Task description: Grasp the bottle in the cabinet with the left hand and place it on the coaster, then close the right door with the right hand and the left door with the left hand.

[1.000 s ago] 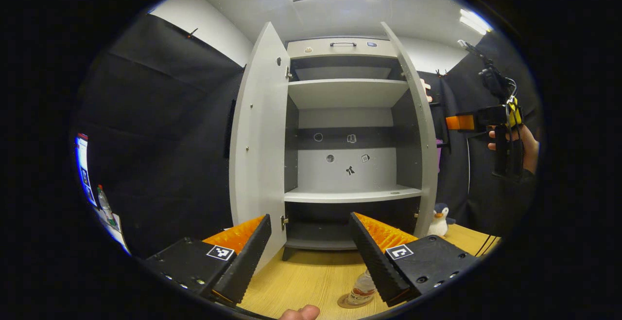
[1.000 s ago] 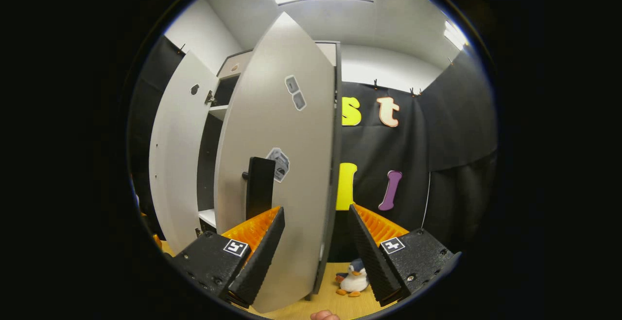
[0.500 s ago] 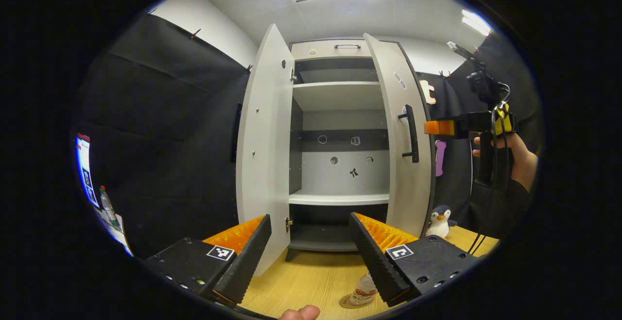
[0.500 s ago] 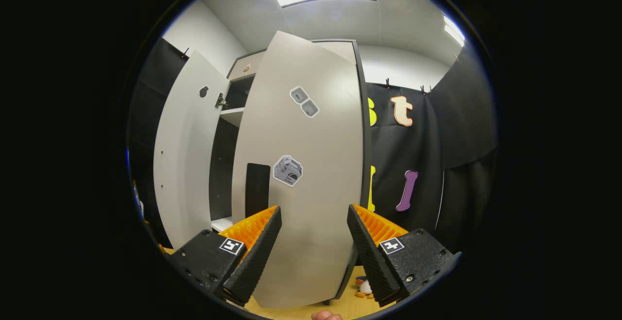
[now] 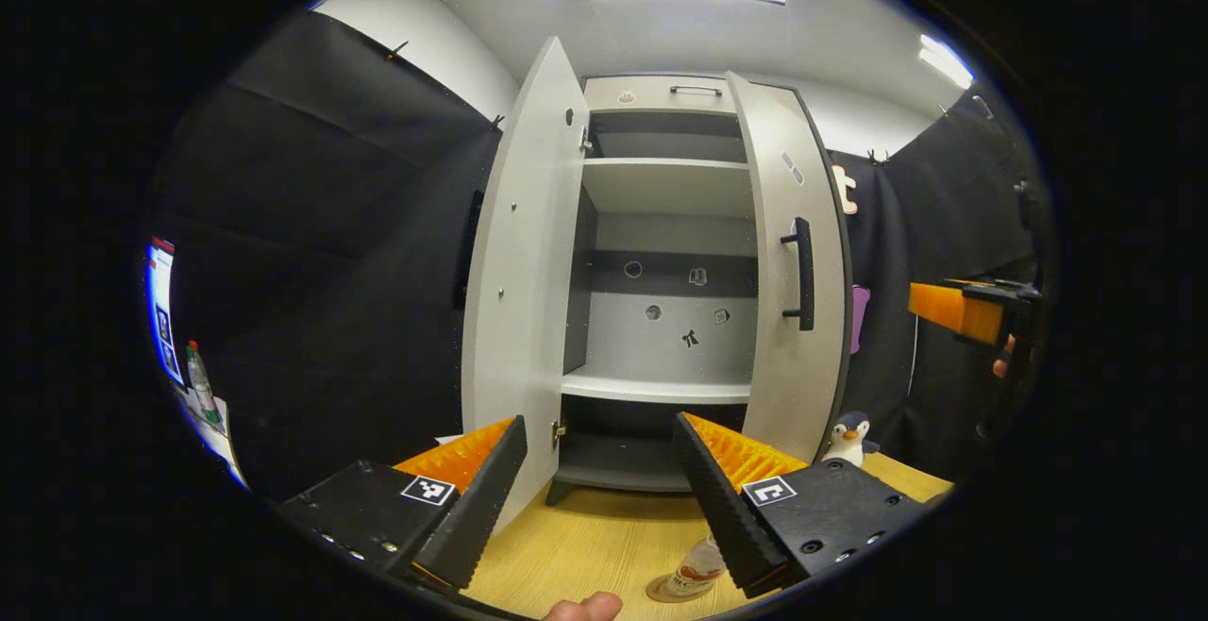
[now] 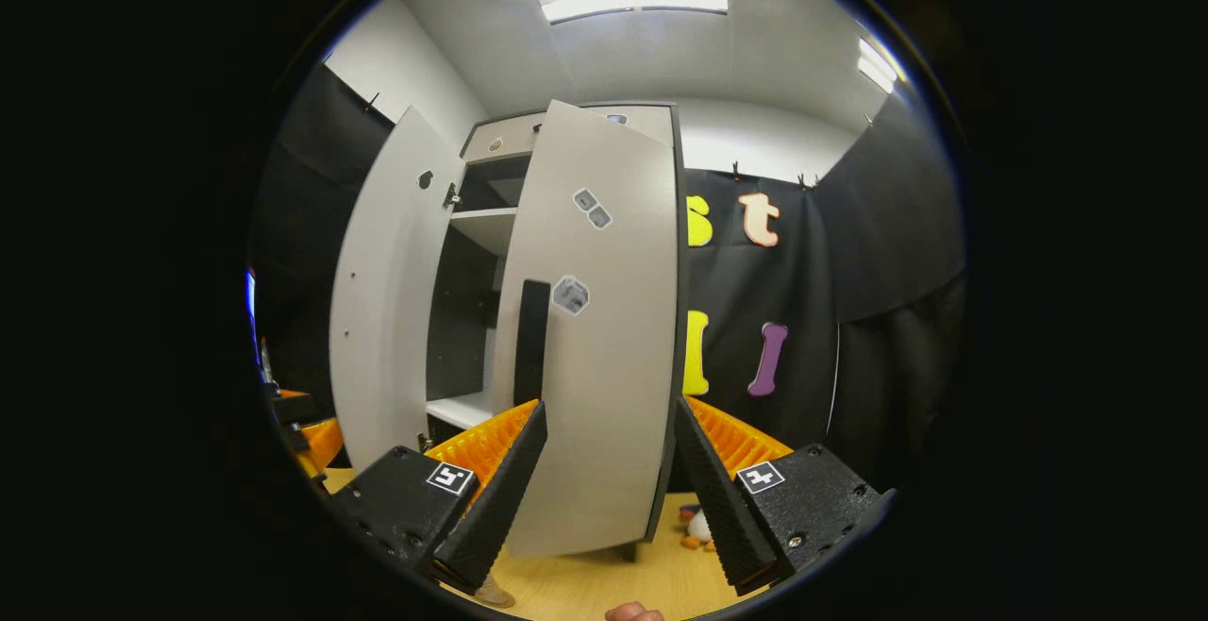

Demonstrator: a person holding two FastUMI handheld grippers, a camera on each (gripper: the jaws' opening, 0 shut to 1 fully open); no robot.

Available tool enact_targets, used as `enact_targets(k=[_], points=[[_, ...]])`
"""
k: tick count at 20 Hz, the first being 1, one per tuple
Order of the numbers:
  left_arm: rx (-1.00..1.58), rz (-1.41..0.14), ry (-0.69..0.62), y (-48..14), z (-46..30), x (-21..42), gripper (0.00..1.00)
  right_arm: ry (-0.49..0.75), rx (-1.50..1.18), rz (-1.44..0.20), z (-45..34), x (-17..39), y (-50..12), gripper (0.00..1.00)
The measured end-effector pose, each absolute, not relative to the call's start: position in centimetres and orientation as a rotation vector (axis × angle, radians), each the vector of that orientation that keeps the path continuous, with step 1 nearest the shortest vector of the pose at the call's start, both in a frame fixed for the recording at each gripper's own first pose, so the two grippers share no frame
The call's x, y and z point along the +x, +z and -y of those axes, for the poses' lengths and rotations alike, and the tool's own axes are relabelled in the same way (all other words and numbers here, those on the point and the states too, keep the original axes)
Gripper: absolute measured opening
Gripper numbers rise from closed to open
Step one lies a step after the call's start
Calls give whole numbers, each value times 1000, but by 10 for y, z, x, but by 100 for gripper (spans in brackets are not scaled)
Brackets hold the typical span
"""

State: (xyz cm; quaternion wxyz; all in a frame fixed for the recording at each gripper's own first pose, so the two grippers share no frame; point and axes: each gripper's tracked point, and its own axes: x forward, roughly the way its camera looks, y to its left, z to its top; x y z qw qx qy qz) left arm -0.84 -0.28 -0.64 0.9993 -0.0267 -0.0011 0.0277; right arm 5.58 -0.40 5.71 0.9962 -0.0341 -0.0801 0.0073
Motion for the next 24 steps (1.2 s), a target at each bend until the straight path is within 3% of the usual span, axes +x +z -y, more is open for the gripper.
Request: enact_targets(k=[1,2,3,5,7,8,9,14,15,17,18,20,21,24], points=[[-56,7,44,-5,5,-8,99,31,-66,155,0,49,46,83],[-61,9,32,-3,11,-6,95,40,-63,140,-3,44,30,83],[-68,13,25,-2,14,-5,99,49,-57,115,-4,38,13,83],[-79,3,11,-3,19,-6,95,47,-30,83,-6,27,-24,83],[-107,5,17,-1,20,-7,95,17,-17,43,-7,20,-58,83],[-125,11,17,3,19,-7,99,6,-16,16,-8,18,-73,83],[-137,19,22,8,15,-7,95,2,-4,-7,-8,17,-80,83],[-74,83,190,46,-73,-2,95,-34,36,-10,14,17,-70,83],[-67,92,228,52,-93,0,99,-50,28,-8,23,17,-68,83],[-47,106,287,64,-135,8,95,-90,11,-18,40,16,-65,83],[-48,120,307,74,-154,16,99,-95,21,-19,45,14,-62,83],[-80,130,337,85,-192,36,90,-91,56,-23,49,12,-59,84],[-85,135,346,88,-204,48,99,-94,63,-22,51,11,-57,84],[-85,102,355,81,-227,91,95,-113,60,-20,57,8,-55,84]])
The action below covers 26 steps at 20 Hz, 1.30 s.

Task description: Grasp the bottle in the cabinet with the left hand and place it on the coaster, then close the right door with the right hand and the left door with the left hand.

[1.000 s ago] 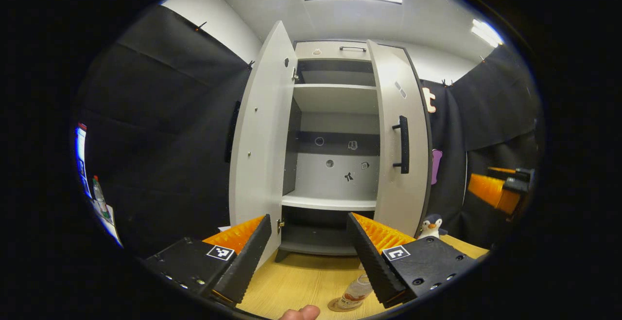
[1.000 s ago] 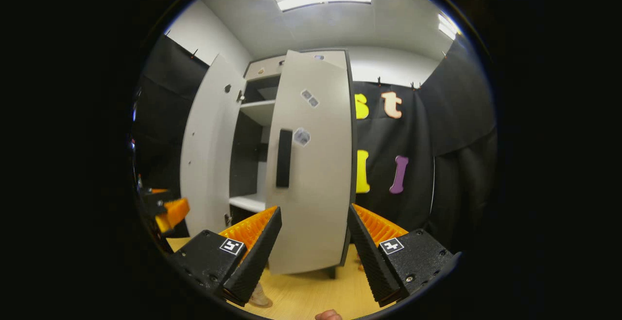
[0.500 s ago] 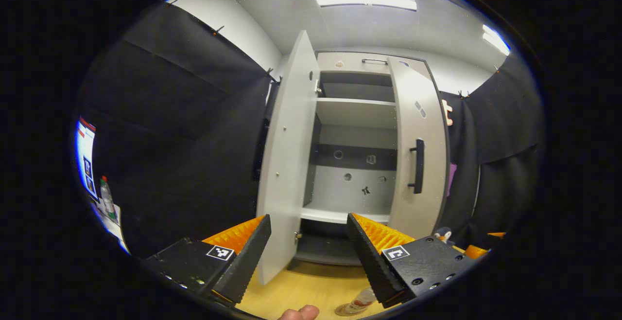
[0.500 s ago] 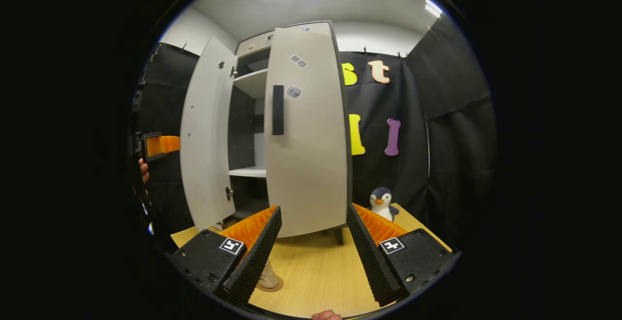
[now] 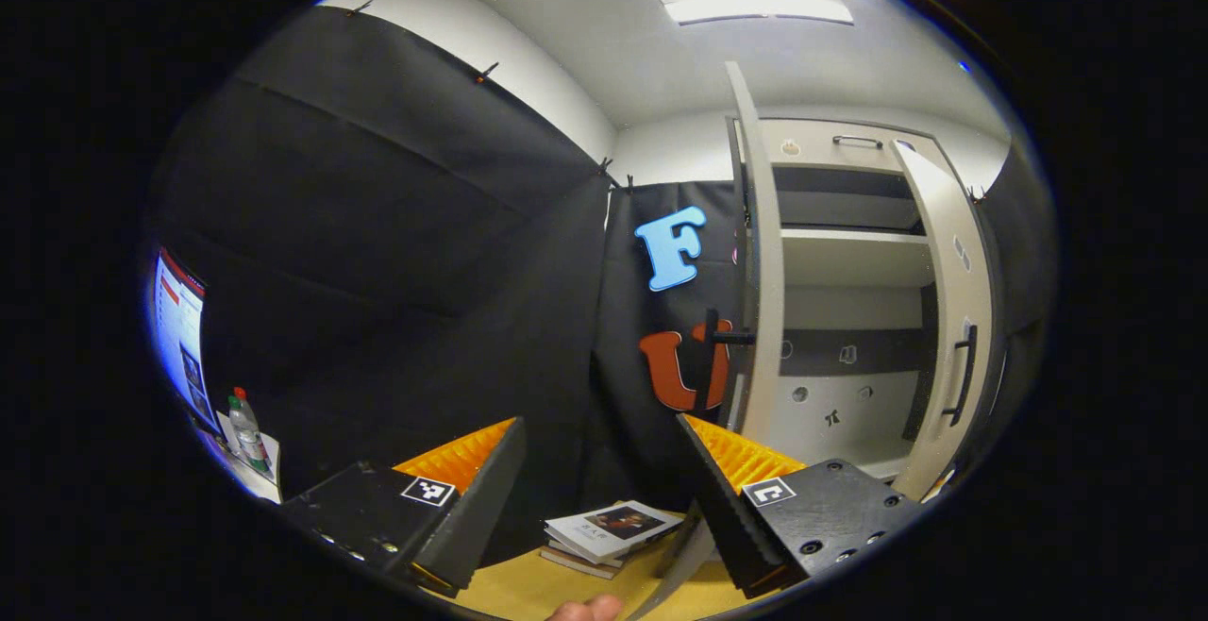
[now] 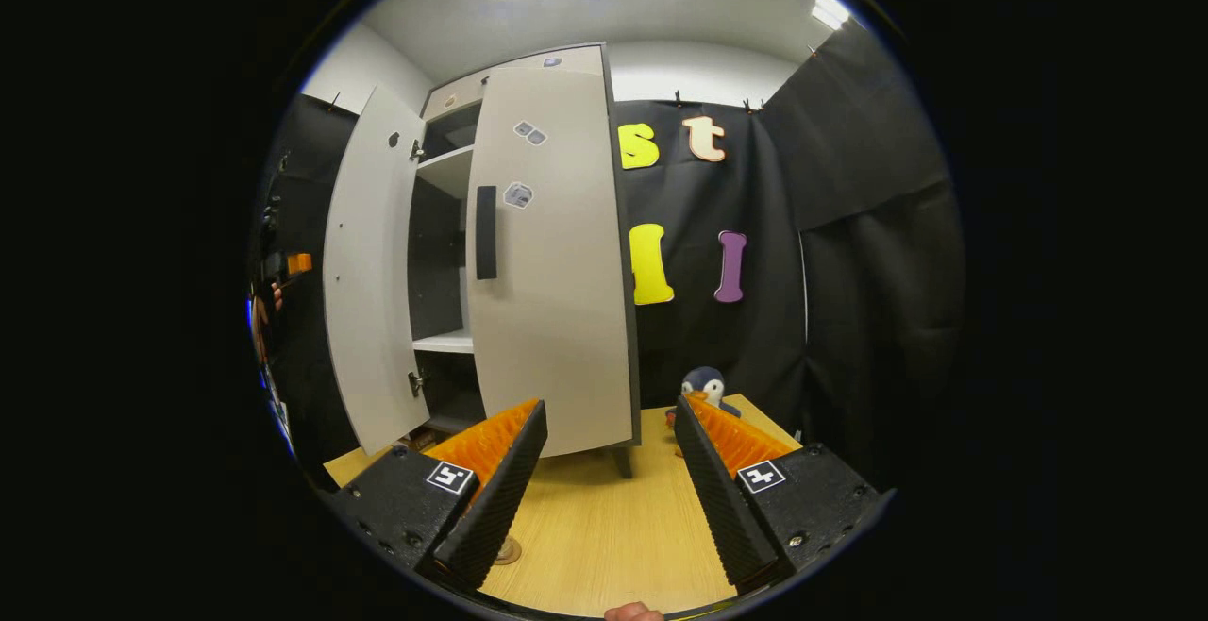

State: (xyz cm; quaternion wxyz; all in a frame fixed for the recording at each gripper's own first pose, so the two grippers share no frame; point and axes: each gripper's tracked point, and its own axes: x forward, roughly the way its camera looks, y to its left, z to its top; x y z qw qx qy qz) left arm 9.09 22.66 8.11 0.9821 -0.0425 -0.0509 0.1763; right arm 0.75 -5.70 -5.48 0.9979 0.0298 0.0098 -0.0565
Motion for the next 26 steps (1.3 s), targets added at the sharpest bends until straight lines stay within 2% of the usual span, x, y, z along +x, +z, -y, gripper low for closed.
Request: enact_targets(k=[3,5,6,9,19,20,22,26], points=[[-115,31,363,65,-236,115,95,-131,70,-21,64,5,-53,84],[-107,72,378,72,-239,118,99,-151,77,-19,72,4,-51,84],[-118,80,393,71,-240,117,94,-160,79,-17,76,3,-51,84],[-139,87,389,71,-233,117,94,-174,92,-7,82,4,-46,84],[-156,67,179,73,-144,123,94,-204,94,44,101,3,-28,84],[-159,72,158,73,-135,125,99,-213,98,42,105,1,-29,84],[-161,75,114,72,-116,131,99,-236,102,35,114,-6,-33,84],[-146,33,44,63,-77,146,95,-294,111,39,133,-21,-33,84]])
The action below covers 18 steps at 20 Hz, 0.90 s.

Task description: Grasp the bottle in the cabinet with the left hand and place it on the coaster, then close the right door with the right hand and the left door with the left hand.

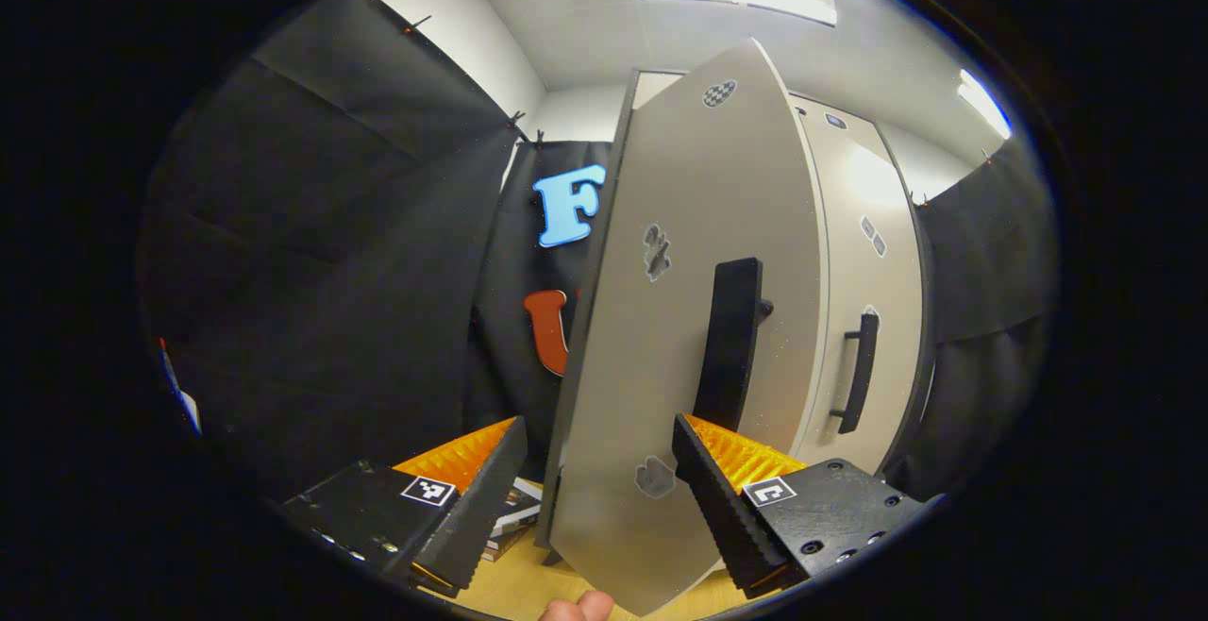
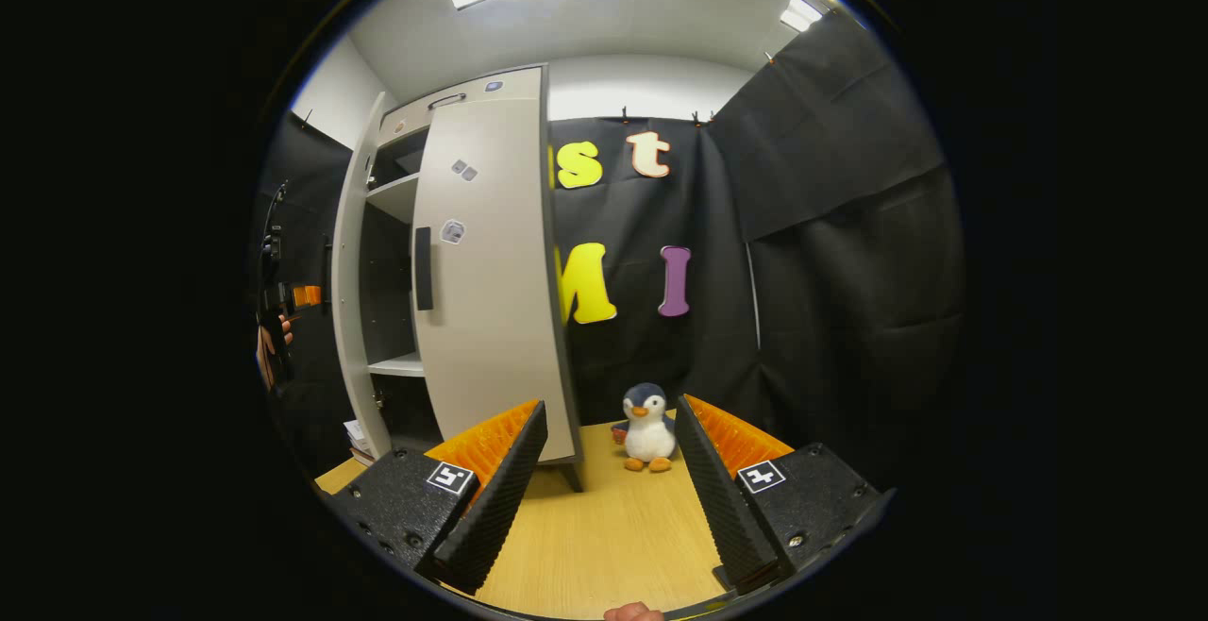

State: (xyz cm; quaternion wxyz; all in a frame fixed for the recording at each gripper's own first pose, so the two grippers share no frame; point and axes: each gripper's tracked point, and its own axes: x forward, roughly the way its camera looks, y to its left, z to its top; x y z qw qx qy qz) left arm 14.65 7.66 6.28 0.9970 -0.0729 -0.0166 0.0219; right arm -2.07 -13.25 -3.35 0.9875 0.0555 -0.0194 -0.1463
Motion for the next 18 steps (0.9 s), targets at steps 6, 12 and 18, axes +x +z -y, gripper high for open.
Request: enact_targets(k=[6,12,18], points=[[-130,52,17,58,-63,145,95,-415,86,39,173,-51,-36,84],[-104,80,-1,69,-55,109,99,-431,76,29,176,-49,-37,84],[-76,88,22,44,-42,48,99,-326,62,1,140,-18,-43,84]])
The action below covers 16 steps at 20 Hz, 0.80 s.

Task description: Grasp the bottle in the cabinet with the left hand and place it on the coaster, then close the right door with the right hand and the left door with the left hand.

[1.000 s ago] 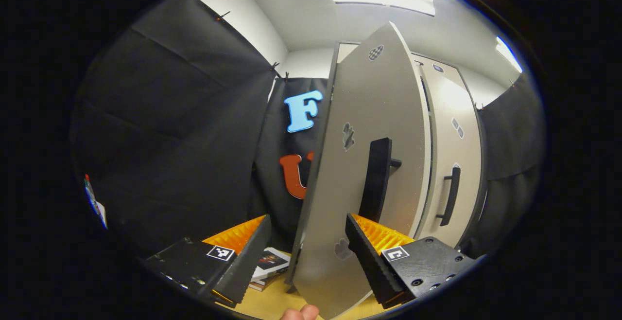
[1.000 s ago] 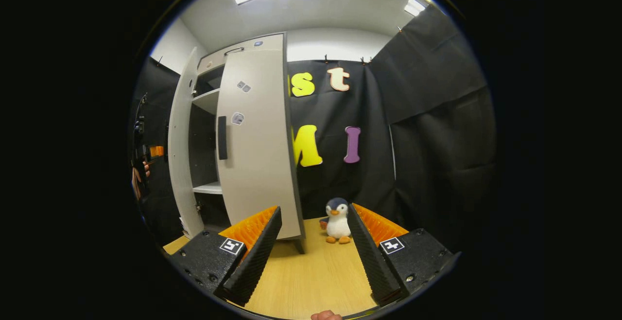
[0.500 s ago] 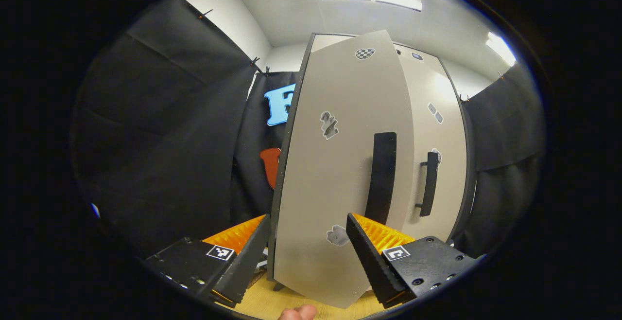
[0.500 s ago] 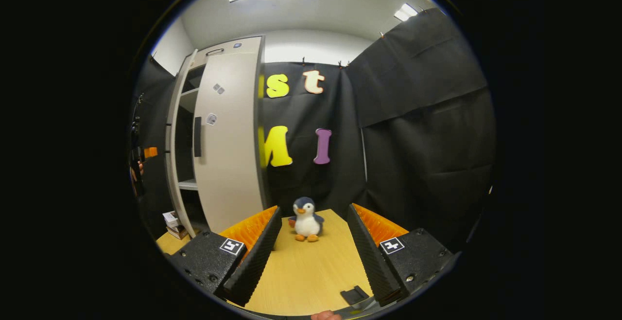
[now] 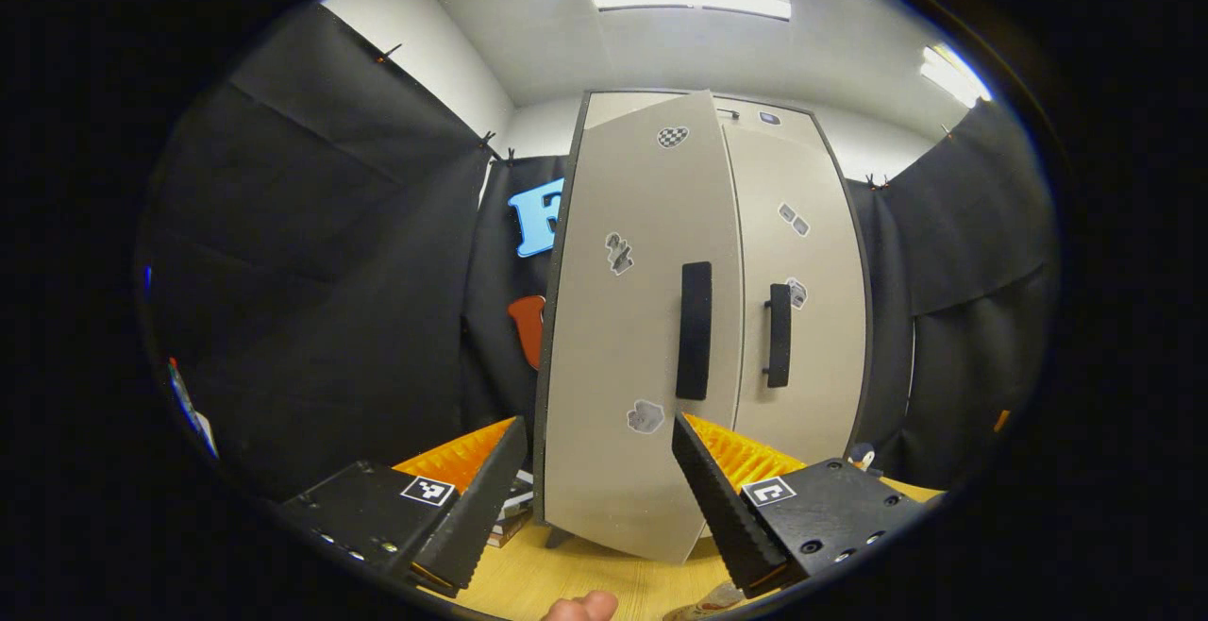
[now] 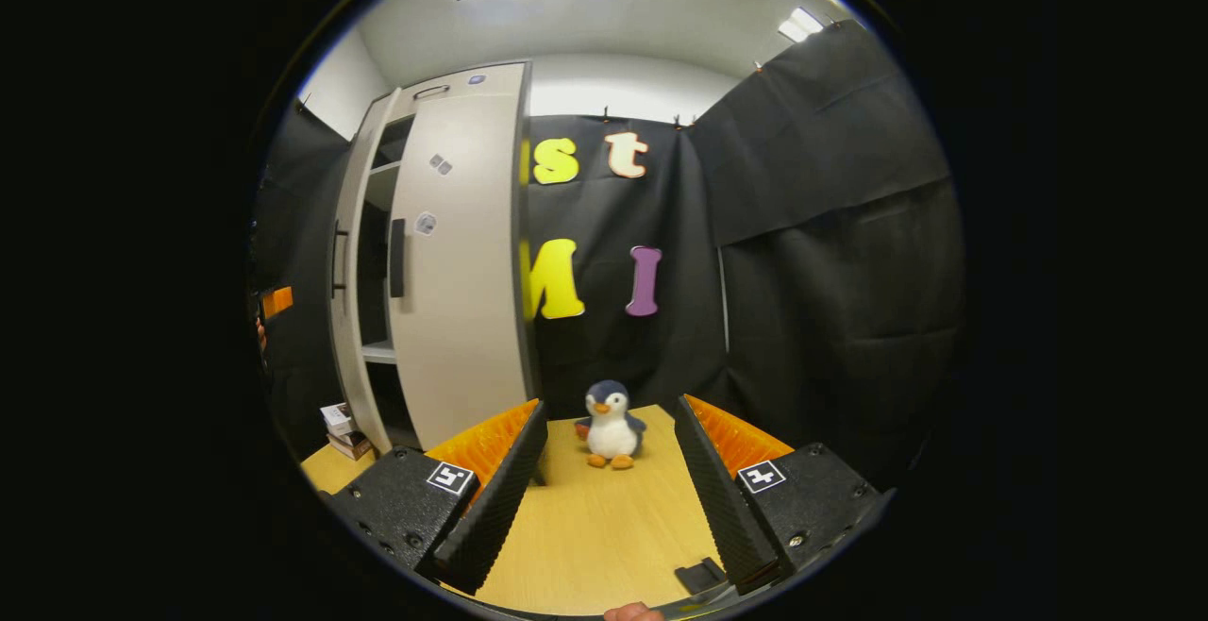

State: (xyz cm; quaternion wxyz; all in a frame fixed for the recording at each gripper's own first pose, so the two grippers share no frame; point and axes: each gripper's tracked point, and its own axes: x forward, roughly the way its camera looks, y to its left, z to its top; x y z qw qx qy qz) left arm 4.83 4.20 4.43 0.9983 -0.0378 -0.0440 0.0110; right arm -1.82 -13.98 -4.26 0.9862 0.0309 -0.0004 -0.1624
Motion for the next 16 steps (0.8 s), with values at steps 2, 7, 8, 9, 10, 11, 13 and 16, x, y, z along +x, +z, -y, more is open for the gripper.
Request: enact_targets(k=[2,7,8,9,10,11,13,16], points=[[-91,102,32,34,-33,32,95,-283,75,-14,125,-7,-46,84],[-59,102,92,2,-28,7,97,-205,64,-27,94,16,-44,84],[-43,91,100,-4,-30,6,95,-192,65,-22,89,18,-42,84],[-32,82,105,-9,-32,5,95,-188,66,-17,87,20,-40,84],[-28,69,107,-13,-34,5,99,-186,67,-10,85,20,-38,84],[-26,58,108,-15,-35,6,97,-185,65,-5,84,21,-36,83],[-10,54,130,-15,-43,10,99,-192,56,-10,84,22,-36,84],[-10,55,141,-13,-47,18,95,-196,48,-11,85,20,-35,83]])
